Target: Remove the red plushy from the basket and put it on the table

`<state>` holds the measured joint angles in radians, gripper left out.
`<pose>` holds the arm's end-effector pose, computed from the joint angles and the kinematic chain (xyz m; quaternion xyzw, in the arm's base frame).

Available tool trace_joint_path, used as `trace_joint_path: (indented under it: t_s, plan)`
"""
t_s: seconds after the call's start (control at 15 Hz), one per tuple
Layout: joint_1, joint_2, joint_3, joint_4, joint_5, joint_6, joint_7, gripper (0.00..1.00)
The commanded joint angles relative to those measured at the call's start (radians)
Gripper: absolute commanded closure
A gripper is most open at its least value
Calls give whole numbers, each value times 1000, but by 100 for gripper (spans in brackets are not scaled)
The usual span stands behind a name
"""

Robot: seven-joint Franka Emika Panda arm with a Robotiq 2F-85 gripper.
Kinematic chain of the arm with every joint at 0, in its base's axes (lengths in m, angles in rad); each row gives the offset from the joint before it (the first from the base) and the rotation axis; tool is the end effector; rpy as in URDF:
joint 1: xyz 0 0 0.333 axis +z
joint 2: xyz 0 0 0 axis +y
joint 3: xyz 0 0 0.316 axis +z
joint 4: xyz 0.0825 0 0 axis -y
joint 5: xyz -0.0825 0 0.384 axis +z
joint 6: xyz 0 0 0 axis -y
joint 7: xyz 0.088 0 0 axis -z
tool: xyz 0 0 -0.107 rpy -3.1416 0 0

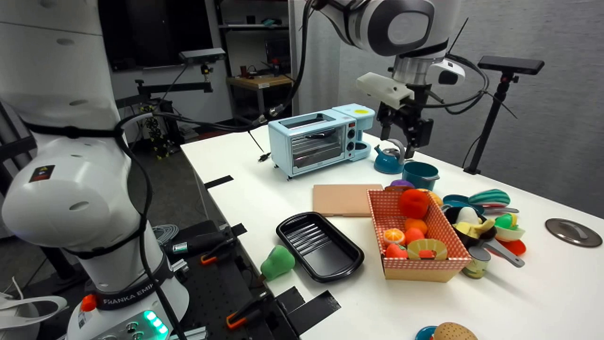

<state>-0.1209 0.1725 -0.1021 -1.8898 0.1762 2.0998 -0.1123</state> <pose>0.5926 -0.1233 0.4191 -0.9928 0.0971 -0.0305 0.0639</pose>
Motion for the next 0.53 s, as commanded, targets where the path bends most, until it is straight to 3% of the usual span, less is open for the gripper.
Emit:
trace_joint_path:
  t_s: [0.0, 0.47]
  plan:
    - [-31, 14, 2, 12, 51, -9, -73, 0]
    - [-66, 74, -2, 38, 77, -15, -118, 0]
